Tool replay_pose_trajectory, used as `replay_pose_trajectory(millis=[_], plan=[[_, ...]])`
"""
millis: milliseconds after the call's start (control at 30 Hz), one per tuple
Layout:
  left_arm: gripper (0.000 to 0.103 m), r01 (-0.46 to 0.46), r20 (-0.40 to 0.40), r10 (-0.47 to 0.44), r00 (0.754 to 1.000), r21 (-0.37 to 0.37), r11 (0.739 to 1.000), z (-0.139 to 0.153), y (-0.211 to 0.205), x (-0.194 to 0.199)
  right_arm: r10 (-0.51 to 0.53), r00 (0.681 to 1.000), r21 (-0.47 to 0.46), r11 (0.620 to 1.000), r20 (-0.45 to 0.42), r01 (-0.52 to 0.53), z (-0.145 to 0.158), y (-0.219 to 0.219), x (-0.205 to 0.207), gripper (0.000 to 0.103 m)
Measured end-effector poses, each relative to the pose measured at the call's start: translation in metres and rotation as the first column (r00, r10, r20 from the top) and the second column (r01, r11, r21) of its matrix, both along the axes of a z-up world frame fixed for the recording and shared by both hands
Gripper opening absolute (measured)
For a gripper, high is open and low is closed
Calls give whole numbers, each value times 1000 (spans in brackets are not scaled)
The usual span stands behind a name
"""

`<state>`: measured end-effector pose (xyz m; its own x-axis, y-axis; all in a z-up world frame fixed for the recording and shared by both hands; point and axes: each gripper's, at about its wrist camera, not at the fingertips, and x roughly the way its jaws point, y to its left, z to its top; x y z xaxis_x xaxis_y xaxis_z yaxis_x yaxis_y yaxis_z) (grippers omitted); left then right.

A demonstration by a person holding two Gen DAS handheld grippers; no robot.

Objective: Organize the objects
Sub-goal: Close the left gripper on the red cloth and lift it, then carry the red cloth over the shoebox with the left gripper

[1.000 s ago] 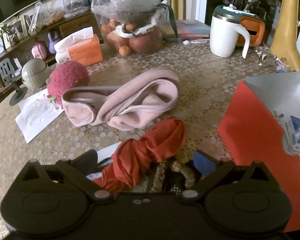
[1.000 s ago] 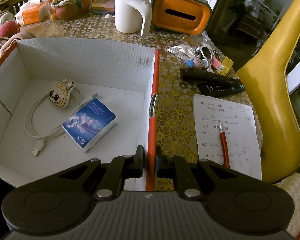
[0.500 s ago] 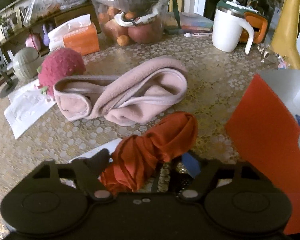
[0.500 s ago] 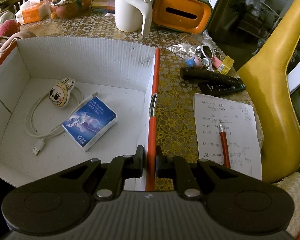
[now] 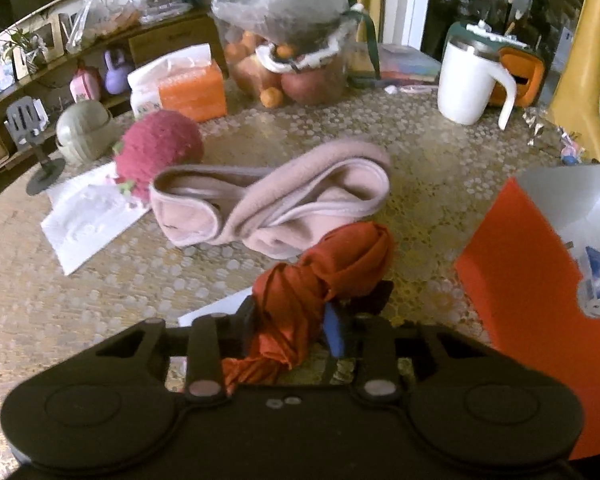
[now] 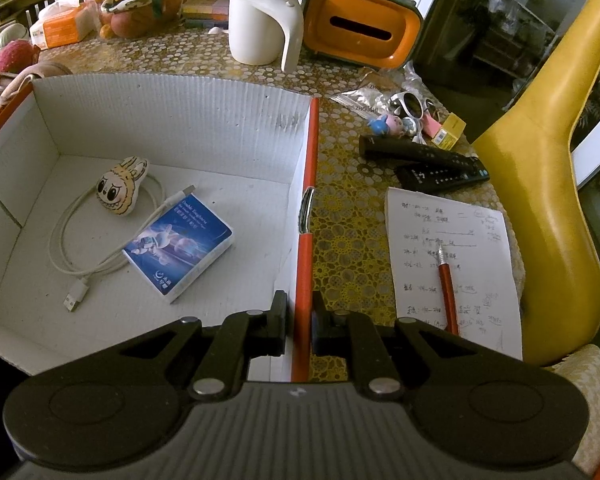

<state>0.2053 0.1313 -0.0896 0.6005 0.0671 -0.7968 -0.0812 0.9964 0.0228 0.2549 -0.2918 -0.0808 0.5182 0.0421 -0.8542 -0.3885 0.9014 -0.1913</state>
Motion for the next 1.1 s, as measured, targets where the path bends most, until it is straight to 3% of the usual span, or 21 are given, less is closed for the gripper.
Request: replay_pose_trajectory(millis=[400, 800, 1100], plan=[[32, -8, 29, 9, 1000, -22, 1000, 48, -12, -32, 4, 1000, -6, 1000, 12, -4, 0, 1, -1, 11], [32, 137, 131, -136, 982, 3, 991, 101, -83, -37, 11, 1000, -4, 1000, 15, -11, 0, 1, -2, 11], [32, 263, 192, -263, 945, 25, 964, 121, -150, -28, 10, 1000, 3, 1000, 18, -10, 0, 1, -2, 11]])
